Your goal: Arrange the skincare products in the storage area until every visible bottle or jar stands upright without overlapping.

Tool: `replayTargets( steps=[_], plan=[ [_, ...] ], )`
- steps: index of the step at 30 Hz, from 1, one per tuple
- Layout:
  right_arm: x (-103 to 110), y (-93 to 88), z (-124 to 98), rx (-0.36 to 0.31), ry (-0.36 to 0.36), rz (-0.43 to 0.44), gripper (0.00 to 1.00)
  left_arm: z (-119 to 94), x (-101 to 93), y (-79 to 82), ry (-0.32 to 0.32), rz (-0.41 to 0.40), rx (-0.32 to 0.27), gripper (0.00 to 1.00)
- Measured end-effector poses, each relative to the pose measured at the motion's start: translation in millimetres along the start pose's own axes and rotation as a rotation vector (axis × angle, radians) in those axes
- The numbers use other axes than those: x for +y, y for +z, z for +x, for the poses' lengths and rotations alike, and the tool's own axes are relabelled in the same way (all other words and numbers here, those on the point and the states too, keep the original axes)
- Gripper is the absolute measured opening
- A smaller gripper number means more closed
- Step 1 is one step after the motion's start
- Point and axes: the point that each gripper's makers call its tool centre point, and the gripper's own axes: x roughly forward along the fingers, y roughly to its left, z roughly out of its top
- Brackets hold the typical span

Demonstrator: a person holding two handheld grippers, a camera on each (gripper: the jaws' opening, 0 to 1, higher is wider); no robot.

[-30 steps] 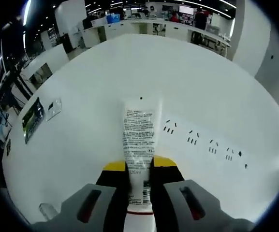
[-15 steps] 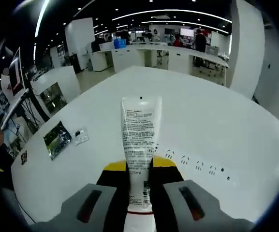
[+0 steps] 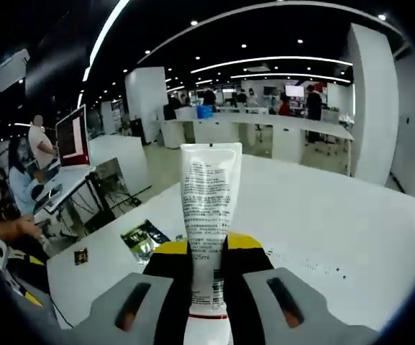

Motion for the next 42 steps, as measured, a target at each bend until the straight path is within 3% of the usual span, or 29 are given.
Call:
replayTargets(
  steps=[8,17,24,26,34,38,42],
  plan=[
    [74.9,-5.7,-52.5,-0.079,0.095,0.015,0.13,-3.8,-8.0,10.5,-0.028,0.002,-0.050,0.76],
    [131.8,-14.6,-85.3,-0.098,0.166,-0.022,0.14,-12.8,2.8,25.3,-0.003,-0.069,-0.125,0.78],
    [164.9,-17.2,-101.7,-0.150,0.208,0.022,0.14,-16.4,-5.2,37.9,-0.079,-0.123,-0.181,0.85],
    [175.3,-23.7,-104.2,-0.146,0.222,0.024,0.14,-16.8,-8.7,40.6,-0.105,-0.146,-0.193,0.88],
    [209.6,-61.6,-105.6,-0.131,0.283,0.093,0.14,-23.1,-10.0,57.5,-0.178,-0.284,-0.260,0.84],
    [227.4,-81.6,-104.7,-0.084,0.307,0.052,0.14,-27.1,-11.7,68.2,-0.222,-0.335,-0.288,0.82],
    [237.7,-94.6,-105.4,-0.064,0.319,0.082,0.14,-32.5,-16.0,79.2,-0.284,-0.422,-0.314,0.78]
  ],
)
